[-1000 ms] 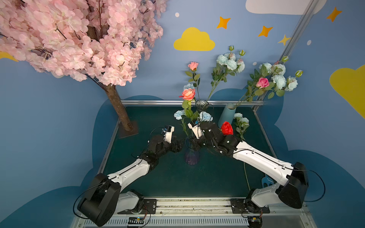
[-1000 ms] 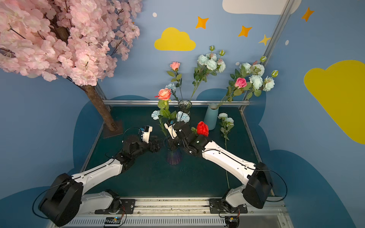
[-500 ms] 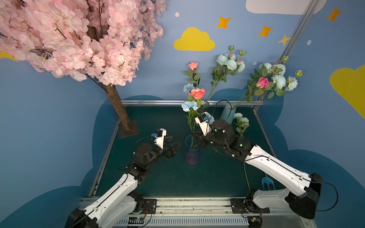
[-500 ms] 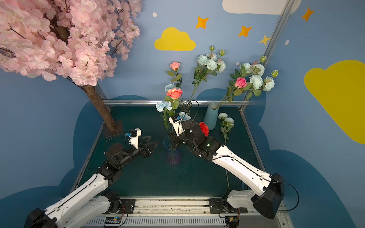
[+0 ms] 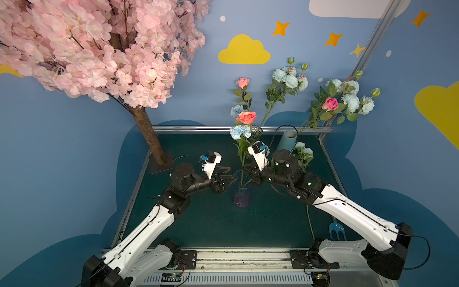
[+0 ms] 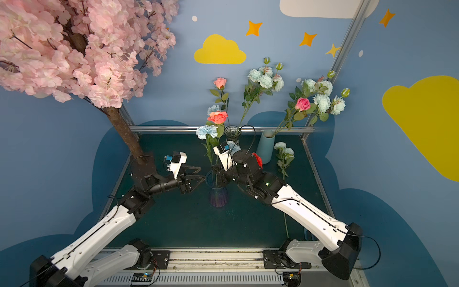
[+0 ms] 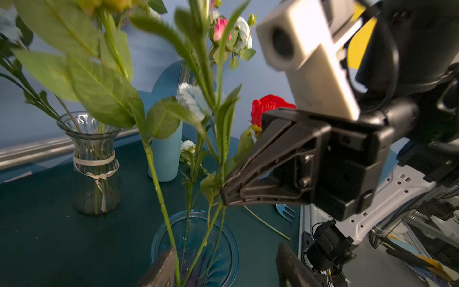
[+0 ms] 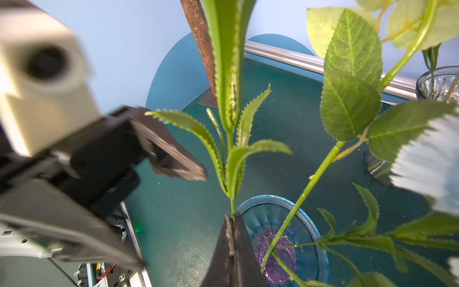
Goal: Pick out blue flowers from the vase
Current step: Pick up the flower from the vase.
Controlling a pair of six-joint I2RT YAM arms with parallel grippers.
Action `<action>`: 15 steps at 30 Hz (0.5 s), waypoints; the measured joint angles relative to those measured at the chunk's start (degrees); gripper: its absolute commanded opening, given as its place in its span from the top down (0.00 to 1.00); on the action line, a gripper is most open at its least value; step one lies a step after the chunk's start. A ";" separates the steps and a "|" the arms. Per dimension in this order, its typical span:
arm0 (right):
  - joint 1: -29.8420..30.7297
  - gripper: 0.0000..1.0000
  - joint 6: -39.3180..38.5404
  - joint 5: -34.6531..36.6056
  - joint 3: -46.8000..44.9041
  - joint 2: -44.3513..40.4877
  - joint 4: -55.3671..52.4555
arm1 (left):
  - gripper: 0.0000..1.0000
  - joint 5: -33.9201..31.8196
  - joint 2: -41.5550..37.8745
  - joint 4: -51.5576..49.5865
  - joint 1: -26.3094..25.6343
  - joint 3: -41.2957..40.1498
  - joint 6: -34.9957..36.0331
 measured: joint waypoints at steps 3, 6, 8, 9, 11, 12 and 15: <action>0.00 1.00 -0.04 -0.90 0.00 -0.52 0.00 | 0.43 1.64 1.86 -0.26 0.00 0.00 -0.15; 0.00 1.00 0.00 -2.10 0.00 -0.63 0.02 | 0.49 3.50 2.89 0.55 0.00 0.09 -1.16; 0.00 1.00 0.09 -2.78 0.00 -0.63 0.02 | 0.51 4.98 3.45 1.86 -0.02 0.24 -2.12; 0.00 1.00 0.11 -2.93 0.00 -0.68 0.02 | 0.51 5.55 3.61 2.27 -0.07 0.39 -2.47; 0.00 1.00 0.13 -3.13 0.00 -0.81 0.02 | 0.52 6.51 3.80 3.21 -0.11 0.76 -3.08; 0.00 1.00 0.13 -3.21 0.00 -0.90 0.02 | 0.54 6.80 3.89 3.72 -0.13 0.90 -3.30; -0.02 1.00 0.13 -3.61 0.00 -1.09 0.02 | 0.61 7.61 4.55 4.81 -0.35 1.33 -3.96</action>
